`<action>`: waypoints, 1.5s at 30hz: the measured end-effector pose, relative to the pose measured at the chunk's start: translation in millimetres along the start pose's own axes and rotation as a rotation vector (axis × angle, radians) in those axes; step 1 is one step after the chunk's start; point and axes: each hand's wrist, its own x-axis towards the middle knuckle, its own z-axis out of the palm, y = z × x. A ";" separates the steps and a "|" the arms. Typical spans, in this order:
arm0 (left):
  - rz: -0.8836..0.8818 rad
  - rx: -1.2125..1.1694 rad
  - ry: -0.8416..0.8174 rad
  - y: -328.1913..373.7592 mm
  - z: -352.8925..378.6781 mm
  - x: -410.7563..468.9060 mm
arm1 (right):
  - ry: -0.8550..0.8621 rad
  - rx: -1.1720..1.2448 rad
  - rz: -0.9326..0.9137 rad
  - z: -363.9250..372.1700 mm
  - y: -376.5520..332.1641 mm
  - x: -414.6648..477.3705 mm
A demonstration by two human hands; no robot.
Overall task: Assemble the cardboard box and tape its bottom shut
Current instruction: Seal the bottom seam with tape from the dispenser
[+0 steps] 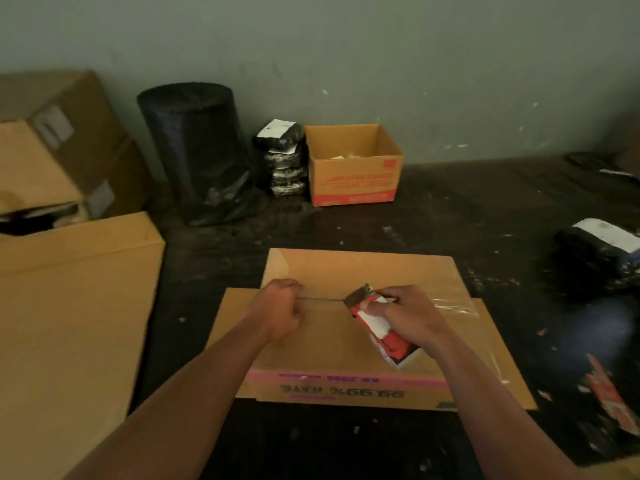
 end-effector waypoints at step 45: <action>-0.071 -0.856 -0.194 -108.7 -17.5 105.5 | -0.021 0.132 0.024 102.8 -103.0 78.2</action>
